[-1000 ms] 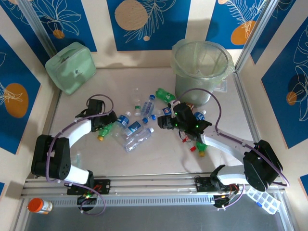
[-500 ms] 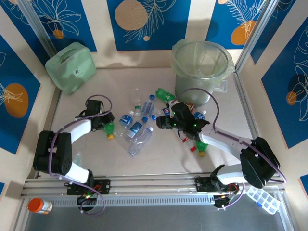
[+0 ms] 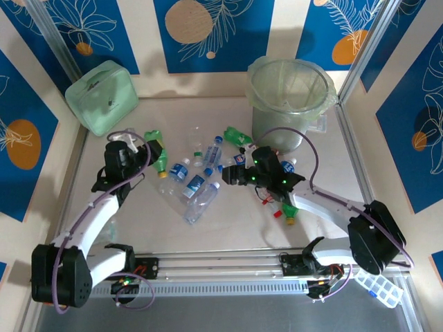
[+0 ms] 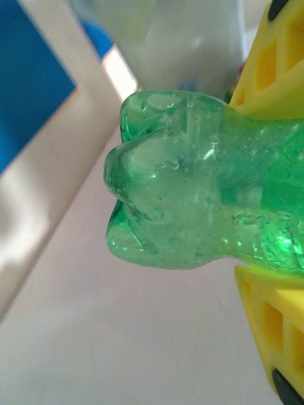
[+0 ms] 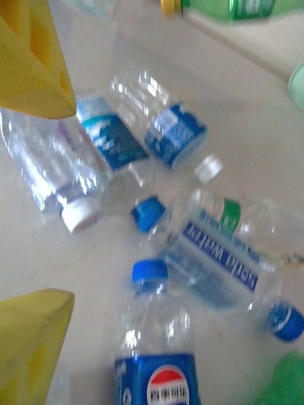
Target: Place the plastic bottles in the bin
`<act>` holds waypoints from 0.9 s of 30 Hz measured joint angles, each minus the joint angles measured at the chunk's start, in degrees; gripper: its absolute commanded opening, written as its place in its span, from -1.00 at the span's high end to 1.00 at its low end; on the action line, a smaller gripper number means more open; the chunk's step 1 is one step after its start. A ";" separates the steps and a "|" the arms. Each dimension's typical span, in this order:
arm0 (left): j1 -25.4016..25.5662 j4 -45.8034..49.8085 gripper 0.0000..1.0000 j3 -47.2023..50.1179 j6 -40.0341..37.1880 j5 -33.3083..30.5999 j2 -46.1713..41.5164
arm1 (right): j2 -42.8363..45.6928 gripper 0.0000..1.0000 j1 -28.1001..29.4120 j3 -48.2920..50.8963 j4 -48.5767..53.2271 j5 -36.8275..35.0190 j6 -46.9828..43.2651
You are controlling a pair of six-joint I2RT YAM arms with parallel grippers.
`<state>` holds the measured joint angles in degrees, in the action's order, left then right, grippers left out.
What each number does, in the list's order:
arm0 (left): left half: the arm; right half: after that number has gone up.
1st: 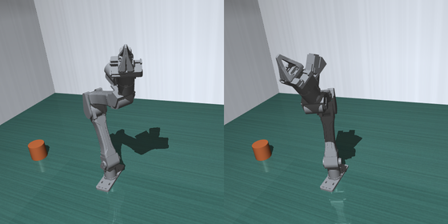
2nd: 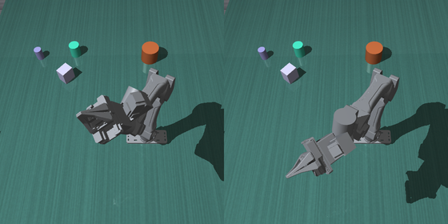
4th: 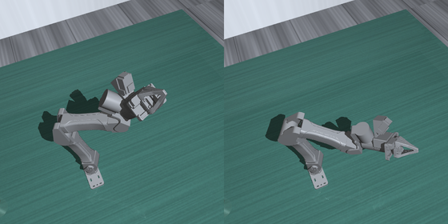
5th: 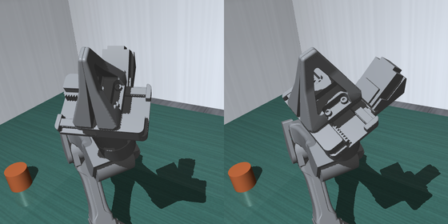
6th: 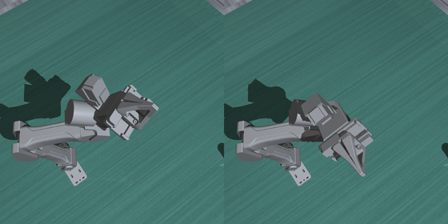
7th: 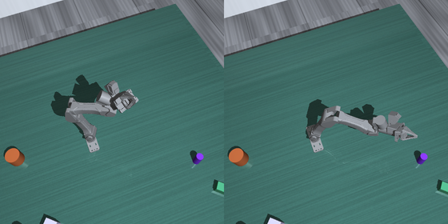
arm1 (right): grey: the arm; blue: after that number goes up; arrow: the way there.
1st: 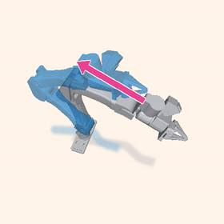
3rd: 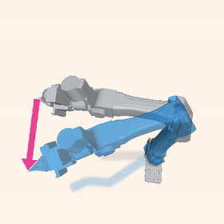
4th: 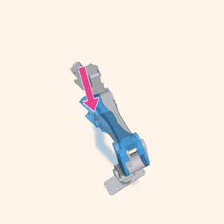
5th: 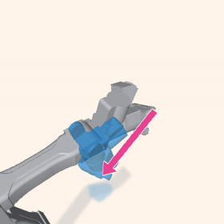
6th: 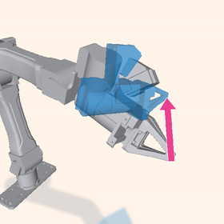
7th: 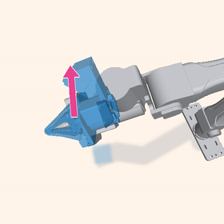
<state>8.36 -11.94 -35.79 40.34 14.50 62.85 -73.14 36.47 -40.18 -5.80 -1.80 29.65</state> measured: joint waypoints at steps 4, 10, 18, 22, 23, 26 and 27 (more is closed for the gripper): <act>4.15 -17.73 0.04 5.53 8.00 9.99 6.67 | 2.60 -0.58 -3.50 5.46 -9.33 10.69 4.33; 12.63 -42.64 0.05 7.98 18.86 16.61 16.24 | 2.51 -0.75 -3.26 6.51 -17.94 19.58 7.15; 22.05 -60.89 0.09 6.95 24.35 18.05 25.94 | 0.68 -0.73 -2.82 6.58 -25.97 27.19 10.43; 24.06 -63.47 0.09 5.40 24.30 17.90 26.27 | -0.72 -0.48 -2.89 6.75 -28.02 28.44 12.02; 24.28 -63.95 0.09 5.09 24.33 17.90 26.27 | -1.03 -0.43 -2.89 6.86 -28.61 28.81 12.26; 24.63 -65.13 0.11 4.37 24.35 18.05 26.40 | -1.33 -0.27 -2.69 7.23 -29.99 29.42 12.92; 24.68 -65.29 0.12 4.15 24.35 18.08 26.64 | -1.29 -0.26 -2.73 7.32 -30.29 29.33 13.09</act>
<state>33.04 -77.23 -31.64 64.69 32.58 89.49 -74.43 33.74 -32.86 -36.10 27.53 42.74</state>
